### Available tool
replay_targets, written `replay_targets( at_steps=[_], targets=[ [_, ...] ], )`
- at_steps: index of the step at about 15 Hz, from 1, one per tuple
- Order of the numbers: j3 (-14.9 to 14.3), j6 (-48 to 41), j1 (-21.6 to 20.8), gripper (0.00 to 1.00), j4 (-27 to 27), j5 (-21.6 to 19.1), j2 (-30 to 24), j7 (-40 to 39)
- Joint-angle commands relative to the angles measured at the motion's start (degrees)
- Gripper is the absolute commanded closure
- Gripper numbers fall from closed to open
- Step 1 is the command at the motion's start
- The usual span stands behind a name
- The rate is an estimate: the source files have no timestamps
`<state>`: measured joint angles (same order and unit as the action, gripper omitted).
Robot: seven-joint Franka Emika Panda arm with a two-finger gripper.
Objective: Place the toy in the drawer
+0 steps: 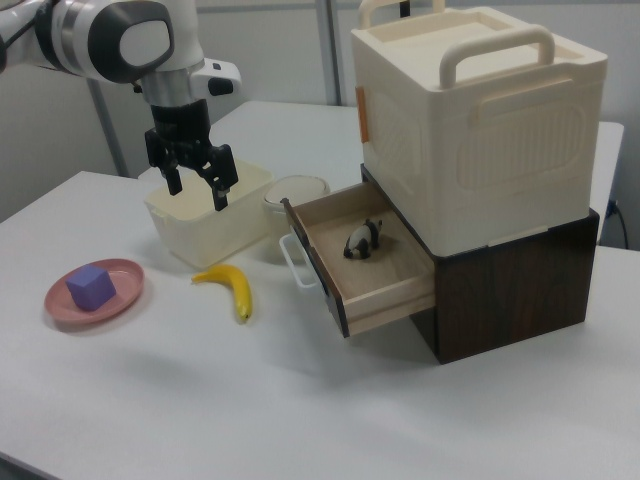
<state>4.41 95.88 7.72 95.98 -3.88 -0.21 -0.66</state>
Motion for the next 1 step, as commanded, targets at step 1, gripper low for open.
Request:
replay_targets(
  at_steps=[1],
  targets=[
    [-0.5, 1.0, -0.3, 0.0, 0.3, -0.8, -0.7, -1.2]
  ],
)
